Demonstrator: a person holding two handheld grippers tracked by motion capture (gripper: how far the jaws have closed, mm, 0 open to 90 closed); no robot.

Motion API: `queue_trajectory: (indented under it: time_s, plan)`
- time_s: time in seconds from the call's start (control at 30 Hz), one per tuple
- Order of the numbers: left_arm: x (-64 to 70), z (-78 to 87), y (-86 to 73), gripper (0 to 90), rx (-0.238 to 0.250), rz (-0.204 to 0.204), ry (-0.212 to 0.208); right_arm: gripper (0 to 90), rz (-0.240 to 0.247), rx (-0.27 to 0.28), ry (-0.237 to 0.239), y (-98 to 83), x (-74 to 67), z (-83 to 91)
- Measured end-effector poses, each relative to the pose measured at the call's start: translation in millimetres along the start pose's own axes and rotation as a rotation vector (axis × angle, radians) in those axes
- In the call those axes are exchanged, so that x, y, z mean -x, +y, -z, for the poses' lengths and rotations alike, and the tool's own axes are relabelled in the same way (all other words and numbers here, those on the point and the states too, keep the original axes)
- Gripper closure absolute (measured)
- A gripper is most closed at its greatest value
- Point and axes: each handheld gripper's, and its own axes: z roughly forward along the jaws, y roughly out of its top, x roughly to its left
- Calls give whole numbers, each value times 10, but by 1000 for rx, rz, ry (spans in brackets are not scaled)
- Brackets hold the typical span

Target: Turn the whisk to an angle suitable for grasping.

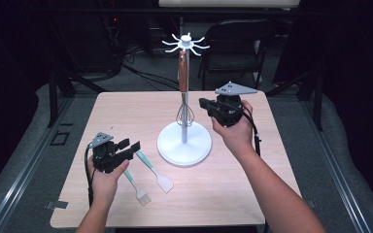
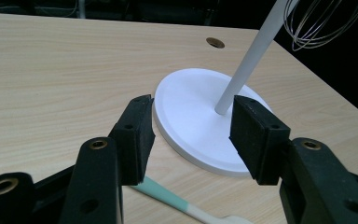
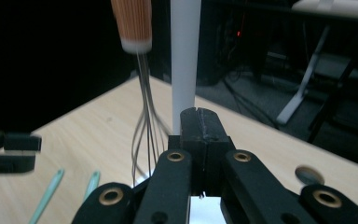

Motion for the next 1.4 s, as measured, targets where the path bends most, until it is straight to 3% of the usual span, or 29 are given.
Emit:
queue_trajectory:
  time_s: [0.4, 0.77, 1.07, 1.4]
  plan:
    - [-35, -8, -32, 489, -6, 6, 2, 900, 13, 127, -28, 498, -6, 124]
    - [-73, 18, -33, 489, -1, 19, 6, 900, 35, 181, -70, 806, 8, 250]
    - [-82, 23, -32, 489, 1, 21, 4, 900, 54, 214, -83, 994, -35, 298]
    - [-100, 27, -36, 489, 0, 30, 1, 900, 85, 217, -47, 1005, -200, 275]
